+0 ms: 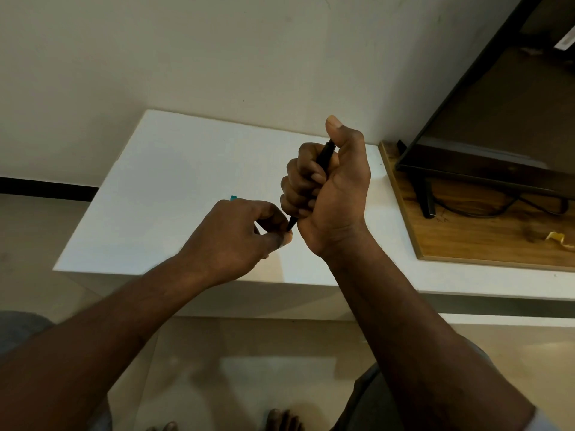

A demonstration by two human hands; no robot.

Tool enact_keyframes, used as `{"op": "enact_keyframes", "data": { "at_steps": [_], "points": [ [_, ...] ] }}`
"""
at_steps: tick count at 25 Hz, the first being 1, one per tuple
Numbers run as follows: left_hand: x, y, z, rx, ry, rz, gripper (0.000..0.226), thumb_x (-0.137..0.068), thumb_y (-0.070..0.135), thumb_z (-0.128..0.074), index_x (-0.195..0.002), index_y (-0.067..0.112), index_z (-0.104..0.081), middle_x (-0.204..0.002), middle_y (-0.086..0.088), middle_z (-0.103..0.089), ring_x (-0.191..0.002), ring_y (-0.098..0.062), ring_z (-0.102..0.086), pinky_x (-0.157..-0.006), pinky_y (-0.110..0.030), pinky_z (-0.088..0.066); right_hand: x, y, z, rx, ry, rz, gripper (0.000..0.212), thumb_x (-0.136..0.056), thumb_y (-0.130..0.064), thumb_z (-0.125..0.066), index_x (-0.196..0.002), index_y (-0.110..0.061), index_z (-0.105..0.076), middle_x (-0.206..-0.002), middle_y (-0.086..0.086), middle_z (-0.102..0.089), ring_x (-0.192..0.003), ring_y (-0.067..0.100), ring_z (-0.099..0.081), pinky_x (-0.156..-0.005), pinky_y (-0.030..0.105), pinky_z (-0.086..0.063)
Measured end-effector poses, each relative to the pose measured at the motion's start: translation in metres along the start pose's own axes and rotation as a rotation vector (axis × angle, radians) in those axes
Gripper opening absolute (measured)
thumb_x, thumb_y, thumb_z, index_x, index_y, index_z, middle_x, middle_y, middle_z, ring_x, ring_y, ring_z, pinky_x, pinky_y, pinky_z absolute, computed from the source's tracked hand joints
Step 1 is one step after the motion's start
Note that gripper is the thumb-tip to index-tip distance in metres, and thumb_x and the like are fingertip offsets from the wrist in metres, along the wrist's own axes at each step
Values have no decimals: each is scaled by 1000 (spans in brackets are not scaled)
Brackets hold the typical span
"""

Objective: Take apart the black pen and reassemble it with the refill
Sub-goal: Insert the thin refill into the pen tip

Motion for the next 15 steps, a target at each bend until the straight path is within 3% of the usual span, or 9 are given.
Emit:
{"op": "enact_keyframes", "data": {
  "at_steps": [10, 15],
  "points": [
    [0, 3, 2, -10, 27, 0, 7, -90, 41, -74, -93, 35, -75, -79, 27, -71, -64, 4, -71, -58, -15, -41, 0, 0, -2, 0, -13, 5, 55, -106, -44, -33, -60, -17, -23, -51, 0, -14, -45, 15, -7, -48, 29, -8],
    [1, 6, 3, -17, 21, -7, 5, -90, 41, -74, -88, 41, -70, -78, 27, -70, -64, 5, -70, -58, -13, -40, 0, 0, -2, 2, -4, -6, 54, -106, -45, -34, -62, -17, -19, -52, 1, -13, -47, 16, -6, -50, 32, -6]
  ]
}}
Point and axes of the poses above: each hand's wrist, its own x-axis away from the middle knuckle, its own z-axis out of the back of the hand, y = z × x, the point moved 5 cm from there along -x, towards the middle knuckle
